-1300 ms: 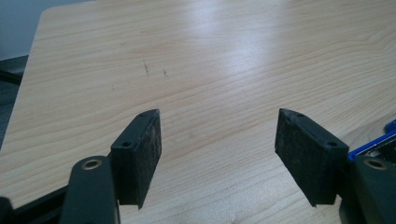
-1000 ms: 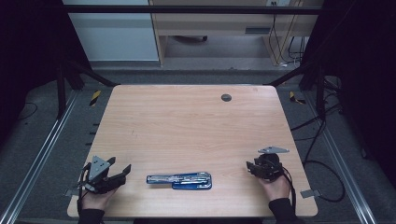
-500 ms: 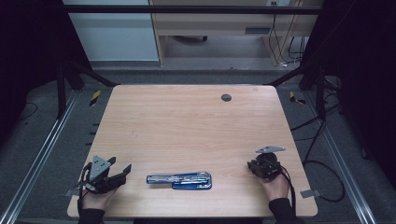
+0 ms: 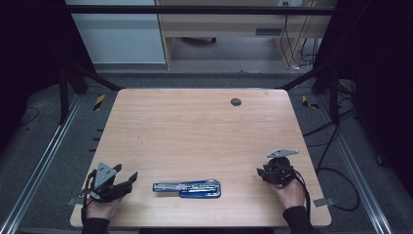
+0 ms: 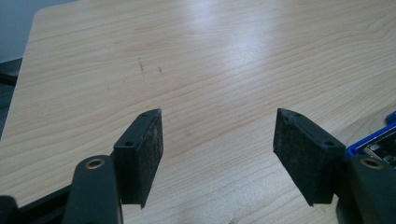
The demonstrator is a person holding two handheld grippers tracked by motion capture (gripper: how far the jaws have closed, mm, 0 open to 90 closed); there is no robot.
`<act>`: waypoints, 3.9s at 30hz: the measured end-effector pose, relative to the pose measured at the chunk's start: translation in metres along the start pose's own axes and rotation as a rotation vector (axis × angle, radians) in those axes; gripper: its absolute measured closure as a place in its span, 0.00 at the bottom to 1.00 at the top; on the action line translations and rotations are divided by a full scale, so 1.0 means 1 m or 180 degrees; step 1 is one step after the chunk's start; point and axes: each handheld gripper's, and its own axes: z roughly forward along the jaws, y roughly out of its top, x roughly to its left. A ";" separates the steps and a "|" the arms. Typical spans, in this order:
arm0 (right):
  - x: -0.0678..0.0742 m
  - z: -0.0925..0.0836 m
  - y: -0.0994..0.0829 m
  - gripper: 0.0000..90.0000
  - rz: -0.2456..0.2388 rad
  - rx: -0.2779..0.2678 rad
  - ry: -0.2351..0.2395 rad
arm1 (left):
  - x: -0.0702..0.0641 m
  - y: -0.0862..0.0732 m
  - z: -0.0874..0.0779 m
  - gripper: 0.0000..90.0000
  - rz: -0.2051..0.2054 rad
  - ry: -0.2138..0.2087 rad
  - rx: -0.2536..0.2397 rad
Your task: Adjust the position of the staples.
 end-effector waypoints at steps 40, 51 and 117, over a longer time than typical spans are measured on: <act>-0.002 0.015 0.010 0.86 -0.0052 0.0453 -0.0103 | -0.001 0.000 0.001 0.38 0.0031 -0.0016 0.0033; 0.006 0.001 0.015 0.87 -0.0337 0.0251 0.0126 | -0.001 0.000 0.001 0.38 0.0036 -0.0029 0.0049; 0.120 -0.007 0.093 0.87 -0.2447 0.0194 0.1839 | -0.003 -0.001 0.005 0.38 0.0056 -0.0075 0.0167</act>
